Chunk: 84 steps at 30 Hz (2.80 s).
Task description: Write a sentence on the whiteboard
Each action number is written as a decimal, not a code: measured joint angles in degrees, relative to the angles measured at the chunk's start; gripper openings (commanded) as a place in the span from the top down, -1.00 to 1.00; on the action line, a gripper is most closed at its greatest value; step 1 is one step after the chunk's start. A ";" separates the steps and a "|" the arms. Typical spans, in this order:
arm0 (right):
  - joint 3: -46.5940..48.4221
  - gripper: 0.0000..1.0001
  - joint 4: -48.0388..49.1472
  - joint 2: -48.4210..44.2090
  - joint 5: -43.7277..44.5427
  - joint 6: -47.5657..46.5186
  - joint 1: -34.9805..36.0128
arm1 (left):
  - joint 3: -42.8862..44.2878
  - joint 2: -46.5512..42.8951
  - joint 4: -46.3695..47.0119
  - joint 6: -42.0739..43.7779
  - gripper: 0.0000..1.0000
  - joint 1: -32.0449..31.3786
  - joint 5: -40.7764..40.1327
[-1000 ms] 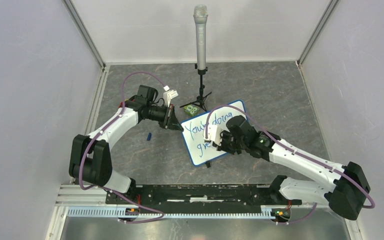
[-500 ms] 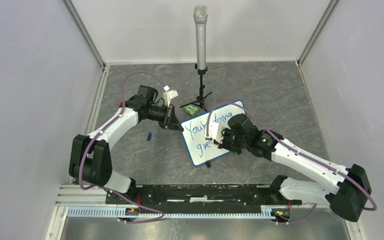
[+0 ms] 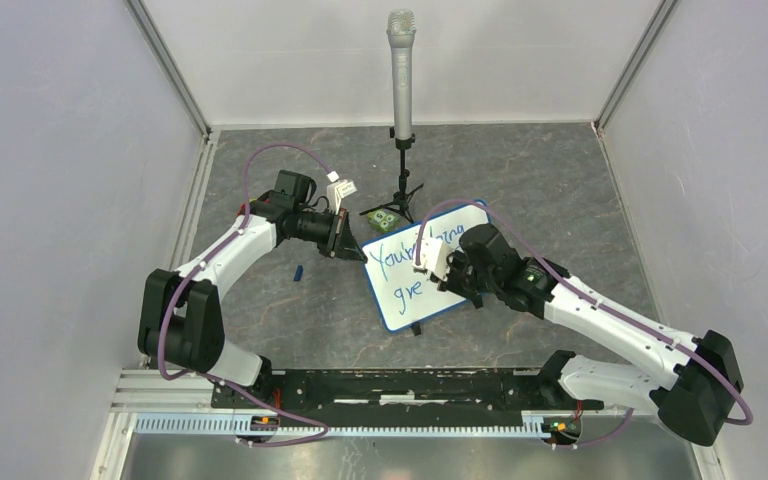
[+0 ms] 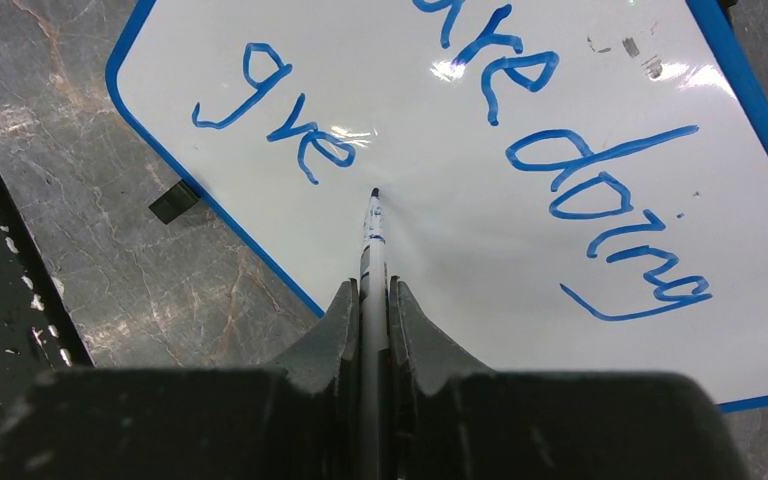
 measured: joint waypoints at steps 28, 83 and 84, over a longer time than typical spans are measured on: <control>0.61 1.00 1.73 1.77 -1.86 1.68 -0.11 | 0.00 -0.02 0.02 0.00 0.95 0.00 -0.07; -1.97 1.00 -0.92 0.02 -5.01 0.55 -3.21 | 0.00 -0.02 0.00 0.00 0.95 0.00 -0.04; -1.97 1.00 -1.14 -0.11 -4.87 0.26 -3.21 | 0.00 -0.02 0.00 0.00 0.95 0.00 -0.04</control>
